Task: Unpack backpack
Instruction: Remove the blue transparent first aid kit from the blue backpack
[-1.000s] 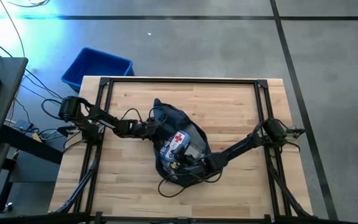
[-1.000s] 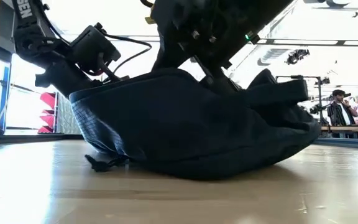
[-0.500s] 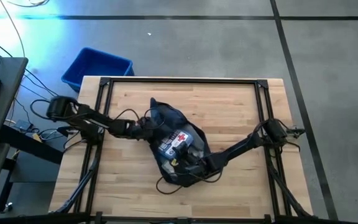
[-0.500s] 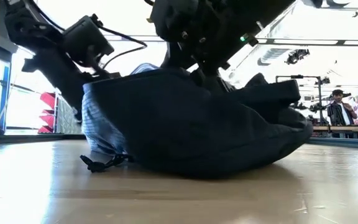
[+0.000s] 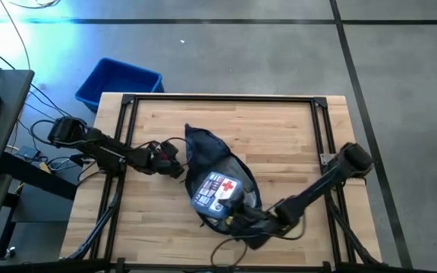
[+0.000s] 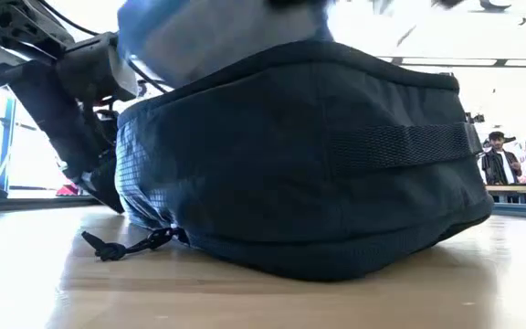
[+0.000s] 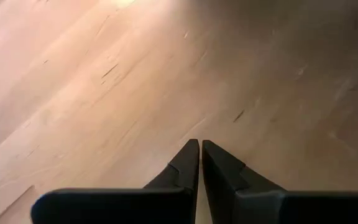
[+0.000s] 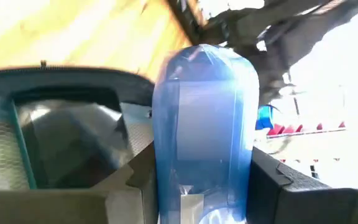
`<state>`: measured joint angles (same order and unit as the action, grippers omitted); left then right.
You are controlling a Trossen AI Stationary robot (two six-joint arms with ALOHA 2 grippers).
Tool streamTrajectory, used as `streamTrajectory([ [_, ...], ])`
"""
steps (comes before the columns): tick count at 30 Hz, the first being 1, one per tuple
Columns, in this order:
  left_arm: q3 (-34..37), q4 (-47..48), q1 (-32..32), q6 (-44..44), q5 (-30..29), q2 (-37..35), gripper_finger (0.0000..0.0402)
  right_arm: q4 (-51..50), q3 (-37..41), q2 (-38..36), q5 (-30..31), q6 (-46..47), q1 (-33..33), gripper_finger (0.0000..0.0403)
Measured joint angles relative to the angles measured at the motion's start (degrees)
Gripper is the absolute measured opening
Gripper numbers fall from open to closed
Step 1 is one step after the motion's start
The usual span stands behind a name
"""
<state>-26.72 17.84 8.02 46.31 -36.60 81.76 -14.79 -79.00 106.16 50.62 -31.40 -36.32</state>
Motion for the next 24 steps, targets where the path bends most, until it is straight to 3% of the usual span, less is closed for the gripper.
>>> streamTrajectory([
  [3,-0.58,1.33,0.71,0.13,-0.02,0.00,0.0000,-7.28,0.59,-6.08,4.99,5.20,0.61,0.0138],
  [6,-3.15,3.88,1.45,0.12,-0.36,-0.02,0.0000,-21.33,3.30,-13.18,8.63,18.45,4.09,0.0138],
  [9,-6.40,7.67,2.46,-0.01,-1.86,-0.02,0.0000,-34.55,9.35,-20.07,10.88,34.38,9.29,0.0138],
  [12,-9.57,9.23,3.45,-1.85,-3.55,-0.04,0.0000,-38.09,18.16,-25.82,10.71,44.60,16.26,0.0138],
  [15,-12.22,9.37,4.06,-3.72,-4.27,-0.04,0.0000,-29.44,27.96,-27.21,7.98,42.62,23.33,0.0138],
  [19,-15.50,9.27,4.66,-6.11,-4.05,-0.04,0.0000,-6.13,38.07,-24.49,2.97,30.38,31.99,0.0138],
  [24,-18.37,9.38,6.37,-7.04,-2.76,-0.07,0.0000,15.48,42.66,-17.76,3.54,15.41,41.03,0.0138],
])
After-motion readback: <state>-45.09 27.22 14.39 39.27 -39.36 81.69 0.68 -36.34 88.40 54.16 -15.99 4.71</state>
